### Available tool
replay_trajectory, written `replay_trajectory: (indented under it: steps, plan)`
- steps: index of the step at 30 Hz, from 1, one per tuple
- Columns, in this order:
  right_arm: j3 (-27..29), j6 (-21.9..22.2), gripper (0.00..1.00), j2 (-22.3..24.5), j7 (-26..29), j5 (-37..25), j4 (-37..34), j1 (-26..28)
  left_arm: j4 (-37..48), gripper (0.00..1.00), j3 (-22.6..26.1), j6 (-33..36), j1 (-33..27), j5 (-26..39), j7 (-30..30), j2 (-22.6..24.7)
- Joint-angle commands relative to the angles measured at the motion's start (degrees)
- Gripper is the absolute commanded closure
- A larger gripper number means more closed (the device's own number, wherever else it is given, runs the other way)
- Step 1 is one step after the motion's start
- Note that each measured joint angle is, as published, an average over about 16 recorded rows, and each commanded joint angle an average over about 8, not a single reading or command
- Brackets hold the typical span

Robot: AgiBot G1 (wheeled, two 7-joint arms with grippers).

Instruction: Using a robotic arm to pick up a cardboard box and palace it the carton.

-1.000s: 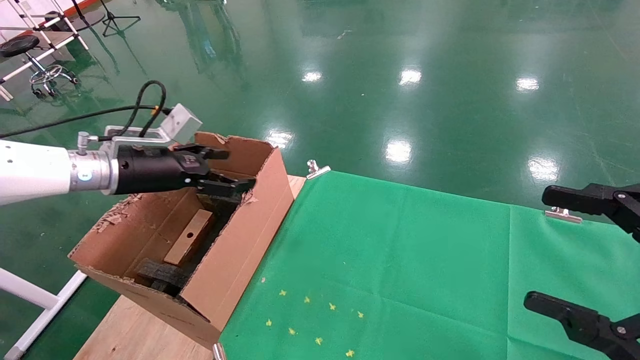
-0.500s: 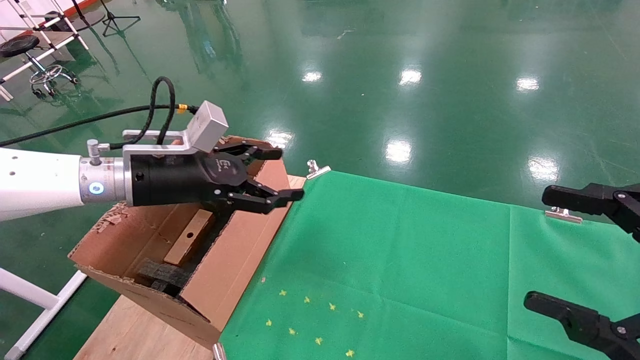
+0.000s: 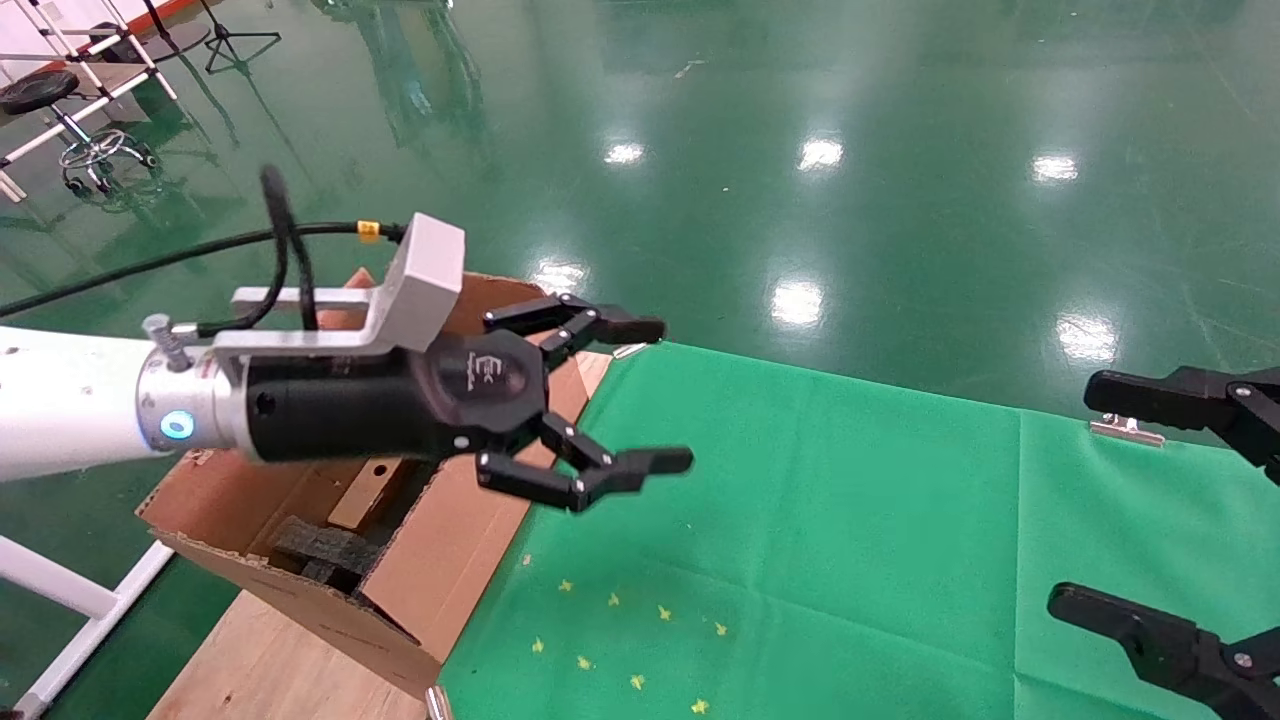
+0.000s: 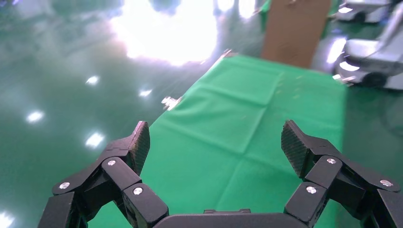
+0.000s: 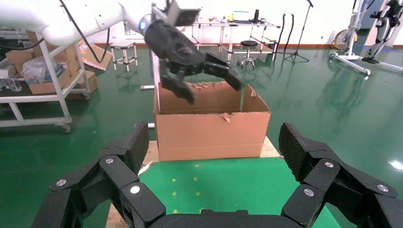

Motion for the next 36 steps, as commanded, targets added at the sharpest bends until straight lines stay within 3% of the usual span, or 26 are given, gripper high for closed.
replay_trajectory:
  steps: [1, 16, 36]
  plan:
    - [0.0, 0.0, 0.00, 0.0, 0.0, 0.0, 0.0, 0.0, -1.4, 0.00, -0.5, 0.7, 1.0, -1.9, 0.6, 0.0]
    - [0.0, 0.0, 0.00, 0.0, 0.0, 0.0, 0.0, 0.0, -8.7, 0.00, -3.1, 4.6, 5.8, -11.9, 3.3, 0.1]
    - [0.0, 0.0, 0.00, 0.0, 0.0, 0.0, 0.0, 0.0, -7.6, 0.00, -2.7, 3.9, 5.2, -10.5, 3.0, 0.1]
